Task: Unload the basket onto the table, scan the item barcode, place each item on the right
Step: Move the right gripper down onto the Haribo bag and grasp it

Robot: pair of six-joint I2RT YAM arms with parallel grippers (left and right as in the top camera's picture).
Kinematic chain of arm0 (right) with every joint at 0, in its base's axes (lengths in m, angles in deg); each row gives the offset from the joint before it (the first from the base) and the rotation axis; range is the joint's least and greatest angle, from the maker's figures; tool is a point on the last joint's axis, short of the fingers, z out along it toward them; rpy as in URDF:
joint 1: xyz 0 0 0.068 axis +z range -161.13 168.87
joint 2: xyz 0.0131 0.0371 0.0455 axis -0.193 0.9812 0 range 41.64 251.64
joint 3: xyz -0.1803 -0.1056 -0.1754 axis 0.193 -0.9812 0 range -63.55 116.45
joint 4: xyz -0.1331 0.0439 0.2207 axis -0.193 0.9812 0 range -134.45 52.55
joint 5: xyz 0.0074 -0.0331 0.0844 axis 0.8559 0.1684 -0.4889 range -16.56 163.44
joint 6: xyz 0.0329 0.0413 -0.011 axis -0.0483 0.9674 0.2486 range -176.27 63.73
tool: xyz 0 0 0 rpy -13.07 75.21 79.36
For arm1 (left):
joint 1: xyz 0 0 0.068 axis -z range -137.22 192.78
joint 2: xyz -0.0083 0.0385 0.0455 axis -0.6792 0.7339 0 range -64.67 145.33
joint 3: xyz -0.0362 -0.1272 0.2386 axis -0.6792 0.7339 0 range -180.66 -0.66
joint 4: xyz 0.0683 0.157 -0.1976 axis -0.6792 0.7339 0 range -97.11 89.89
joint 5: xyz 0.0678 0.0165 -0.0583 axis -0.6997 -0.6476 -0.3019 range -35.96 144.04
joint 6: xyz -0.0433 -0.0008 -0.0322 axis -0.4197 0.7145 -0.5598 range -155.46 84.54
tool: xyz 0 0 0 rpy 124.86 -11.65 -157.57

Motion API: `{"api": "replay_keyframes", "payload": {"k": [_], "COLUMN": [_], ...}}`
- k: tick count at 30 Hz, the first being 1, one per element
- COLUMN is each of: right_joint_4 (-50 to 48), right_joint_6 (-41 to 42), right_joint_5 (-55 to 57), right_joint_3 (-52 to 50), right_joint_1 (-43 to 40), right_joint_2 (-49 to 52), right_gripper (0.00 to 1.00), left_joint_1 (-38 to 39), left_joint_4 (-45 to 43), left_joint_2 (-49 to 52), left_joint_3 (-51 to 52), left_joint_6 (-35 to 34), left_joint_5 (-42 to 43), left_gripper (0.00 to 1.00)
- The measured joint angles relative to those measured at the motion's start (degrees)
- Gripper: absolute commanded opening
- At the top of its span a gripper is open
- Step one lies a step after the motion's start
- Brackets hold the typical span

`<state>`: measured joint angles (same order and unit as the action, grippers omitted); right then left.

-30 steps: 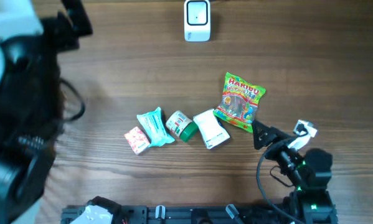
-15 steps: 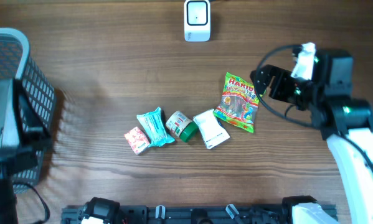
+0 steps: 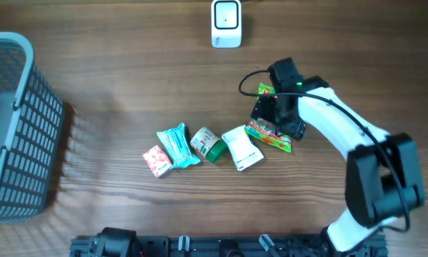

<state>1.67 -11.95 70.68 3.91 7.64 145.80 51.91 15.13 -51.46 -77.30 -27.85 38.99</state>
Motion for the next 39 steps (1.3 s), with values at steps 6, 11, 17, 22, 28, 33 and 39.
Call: {"api": "replay_keyframes", "payload": {"k": [6,11,17,22,28,33,39], "right_joint_4": [0.20,0.15,-0.26,-0.96,0.55,0.81,-1.62], "right_joint_6": [3.50,4.04,3.80,1.51,-1.14,-1.92,-1.95], "right_joint_5": [4.66,9.94,11.54,10.78,8.48,9.27,11.45], "right_joint_3": [0.31,0.68,1.01,1.01,1.38,1.38,1.18], "right_joint_1": [-0.11,-0.09,-0.09,-0.13,-0.37,-0.37,-0.37], "right_joint_2": [3.91,3.91,3.91,3.91,3.91,3.91,3.91], "right_gripper": [0.73,0.05,0.05,0.05,0.99,1.00,1.00], "left_joint_1": [0.00,0.00,0.00,-0.09,-0.09,-0.11,-0.11], "left_joint_4": [-0.02,-1.07,-4.83,-4.66,4.04,5.46,7.74], "left_joint_2": [-0.13,-0.13,-0.13,-0.13,-0.13,-0.13,-0.13], "left_joint_3": [0.20,0.26,0.35,0.35,0.46,0.46,0.46], "left_joint_6": [0.00,0.00,0.00,0.00,-0.22,-0.22,-0.22], "left_joint_5": [0.02,0.00,-5.60,-19.06,-26.10,-27.17,-27.17], "left_gripper": [1.00,1.00,1.00,1.00,1.00,1.00,1.00]}}
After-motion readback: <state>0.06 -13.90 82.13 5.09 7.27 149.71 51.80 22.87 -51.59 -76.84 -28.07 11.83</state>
